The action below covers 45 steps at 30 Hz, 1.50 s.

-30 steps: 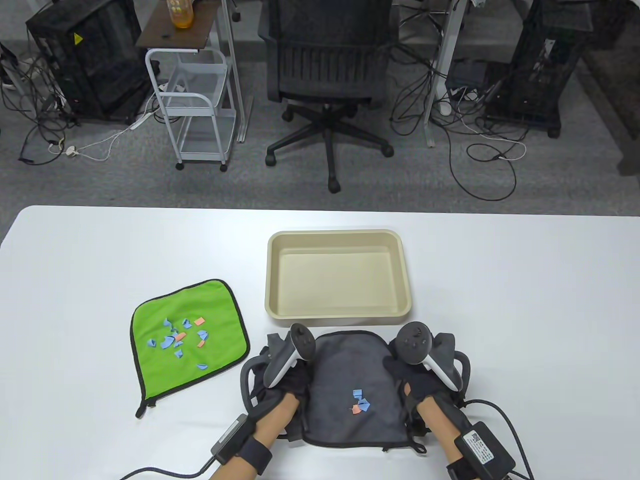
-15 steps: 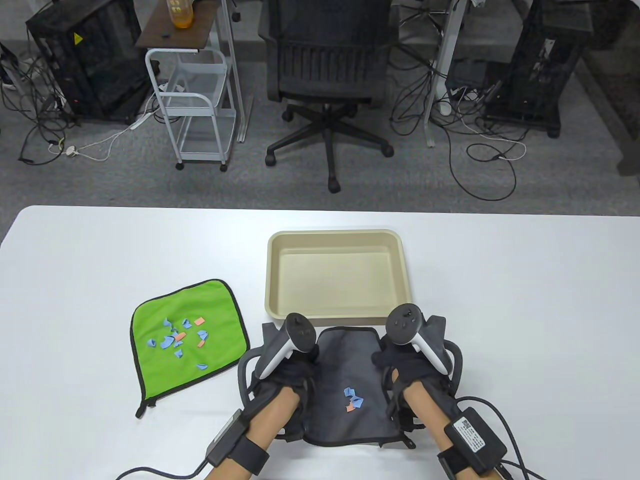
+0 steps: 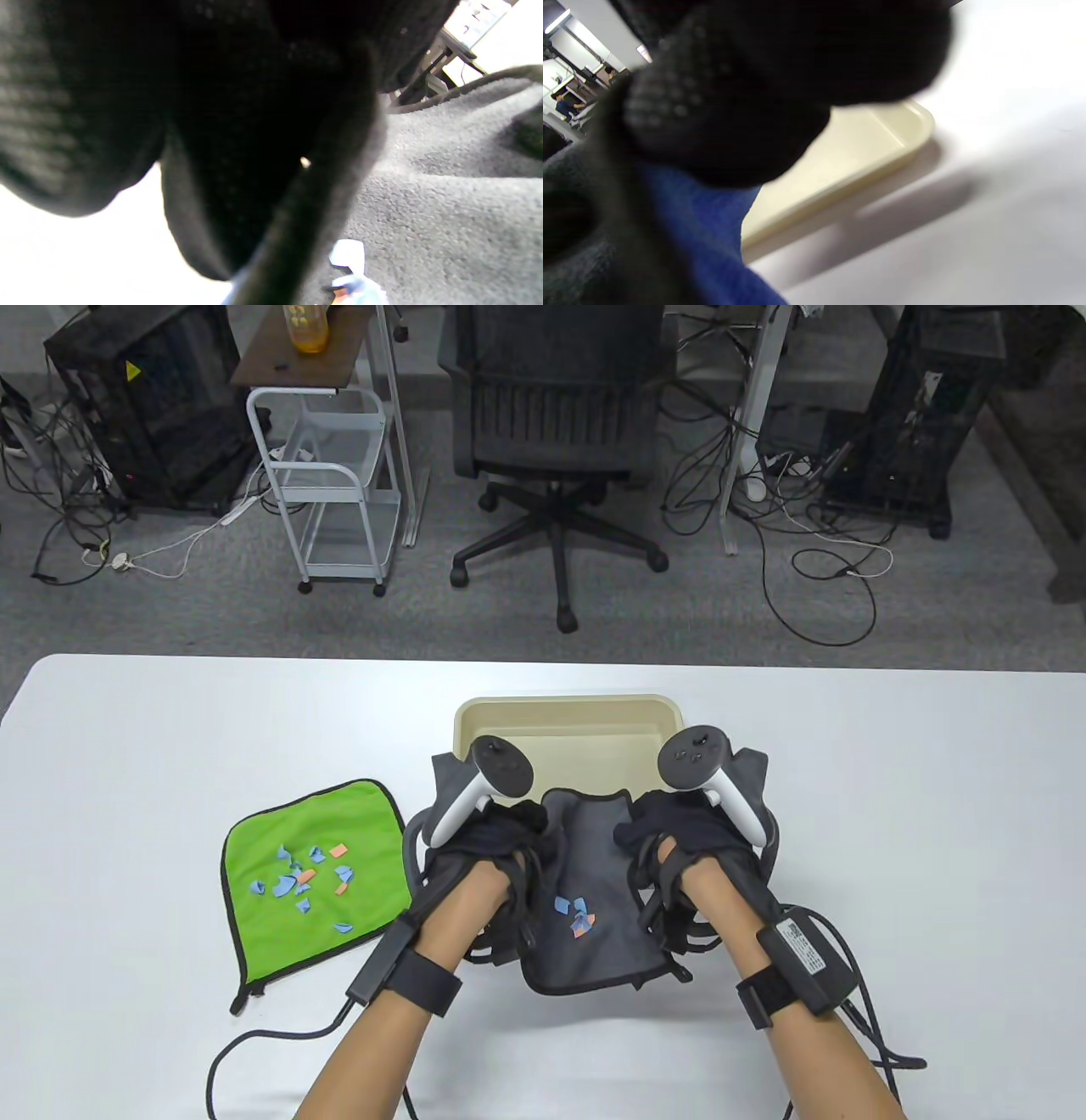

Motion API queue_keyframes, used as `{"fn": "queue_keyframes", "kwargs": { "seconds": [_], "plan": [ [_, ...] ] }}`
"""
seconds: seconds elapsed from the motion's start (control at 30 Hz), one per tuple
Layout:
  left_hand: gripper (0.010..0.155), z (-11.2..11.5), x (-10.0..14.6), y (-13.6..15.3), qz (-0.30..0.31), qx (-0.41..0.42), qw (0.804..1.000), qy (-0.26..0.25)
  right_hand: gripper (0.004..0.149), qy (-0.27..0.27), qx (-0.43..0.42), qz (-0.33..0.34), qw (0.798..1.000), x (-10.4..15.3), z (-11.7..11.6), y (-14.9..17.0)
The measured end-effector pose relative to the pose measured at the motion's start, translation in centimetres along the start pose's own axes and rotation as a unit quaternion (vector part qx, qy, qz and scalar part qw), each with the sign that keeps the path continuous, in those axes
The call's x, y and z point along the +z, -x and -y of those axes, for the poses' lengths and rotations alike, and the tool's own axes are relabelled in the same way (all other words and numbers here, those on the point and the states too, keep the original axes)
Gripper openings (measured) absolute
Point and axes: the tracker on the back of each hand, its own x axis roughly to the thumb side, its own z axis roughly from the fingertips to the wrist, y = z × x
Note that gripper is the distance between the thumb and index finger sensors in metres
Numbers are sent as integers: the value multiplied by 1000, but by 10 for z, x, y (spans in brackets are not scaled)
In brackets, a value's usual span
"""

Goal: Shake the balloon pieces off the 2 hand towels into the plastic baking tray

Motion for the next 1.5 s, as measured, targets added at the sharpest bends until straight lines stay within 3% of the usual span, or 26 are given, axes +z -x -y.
{"fn": "queue_keyframes", "kwargs": {
  "seconds": [0.2, 0.4, 0.5, 0.63, 0.73, 0.83, 0.97, 1.03, 1.33, 1.5],
  "plan": [
    [37, -45, -31, 0, -17, 96, 995, -7, 42, 28, -87, -12, 996, -35, 30, -13],
    [39, -85, -46, 1, 33, 224, 970, -87, 41, 150, -165, 39, 974, -48, 55, -22],
    [39, -92, -49, 2, 54, 233, 961, -135, 41, 213, -173, 92, 957, -49, 59, -23],
    [38, -81, -56, 8, 78, 252, 940, -217, 40, 276, -204, 148, 927, -52, 50, -14],
    [38, -58, -67, 17, 88, 258, 925, -264, 39, 318, -195, 173, 912, -57, 31, 4],
    [38, -31, -80, 27, 72, 245, 924, -285, 39, 313, -198, 181, 911, -68, 4, 26],
    [38, -6, -91, 35, 67, 264, 925, -266, 38, 286, -222, 159, 919, -74, -17, 46],
    [38, -6, -88, 34, 61, 276, 922, -263, 38, 282, -235, 160, 916, -71, -14, 47],
    [38, -60, -36, 5, 145, 286, 898, -302, 39, 323, -246, 217, 888, -26, 49, 4],
    [38, -46, -36, 7, 139, 259, 905, -306, 39, 321, -228, 224, 891, -24, 39, 8]
  ]
}}
